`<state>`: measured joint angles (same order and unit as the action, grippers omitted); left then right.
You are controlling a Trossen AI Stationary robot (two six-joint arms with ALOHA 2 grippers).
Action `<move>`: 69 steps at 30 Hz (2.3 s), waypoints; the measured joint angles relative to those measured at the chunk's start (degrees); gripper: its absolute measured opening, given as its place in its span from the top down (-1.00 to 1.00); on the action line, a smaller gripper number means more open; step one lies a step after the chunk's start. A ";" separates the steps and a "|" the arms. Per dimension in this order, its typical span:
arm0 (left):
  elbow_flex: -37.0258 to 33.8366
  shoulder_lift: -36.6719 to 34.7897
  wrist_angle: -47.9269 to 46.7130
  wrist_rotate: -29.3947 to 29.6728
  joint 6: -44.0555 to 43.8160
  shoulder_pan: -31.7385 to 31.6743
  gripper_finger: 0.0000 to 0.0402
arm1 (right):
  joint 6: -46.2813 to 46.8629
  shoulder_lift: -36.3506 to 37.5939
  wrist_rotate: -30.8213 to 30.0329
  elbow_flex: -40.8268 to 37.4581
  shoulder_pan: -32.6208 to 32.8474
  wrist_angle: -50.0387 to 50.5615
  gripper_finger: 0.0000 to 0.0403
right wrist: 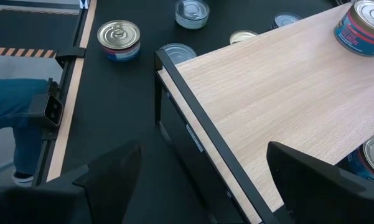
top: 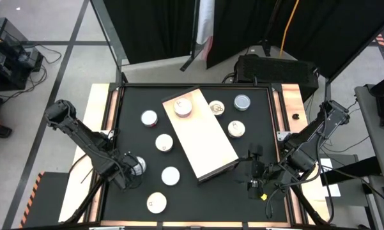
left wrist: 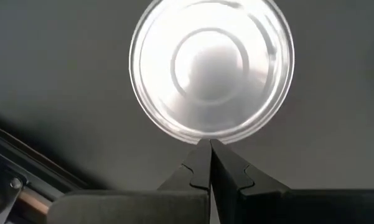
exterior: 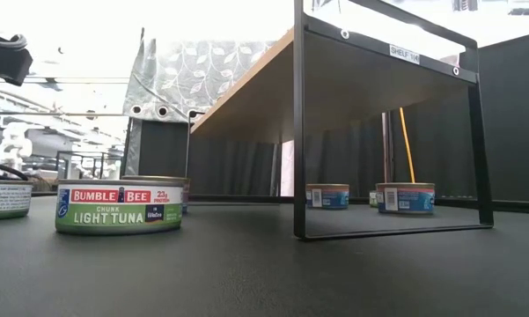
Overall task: Stack canned seafood by type on shelf
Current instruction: Put the green tuna can on the shelf
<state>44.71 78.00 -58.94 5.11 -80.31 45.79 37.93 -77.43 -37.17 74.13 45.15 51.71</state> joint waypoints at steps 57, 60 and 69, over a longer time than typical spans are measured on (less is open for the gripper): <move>6.77 10.31 7.30 -1.26 -14.83 11.38 0.98 | 0.42 0.00 1.51 0.00 0.02 -0.05 -0.68; 11.69 9.44 6.14 -1.58 -6.25 11.20 0.98 | 0.41 0.00 1.49 0.00 0.02 -0.05 -0.68; 25.40 5.04 -15.39 1.49 12.94 4.91 0.89 | 0.42 0.00 1.49 0.00 0.02 -0.64 -0.68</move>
<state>70.11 83.04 -74.34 6.61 -67.36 50.70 38.35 -77.43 -35.68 74.13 45.17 51.07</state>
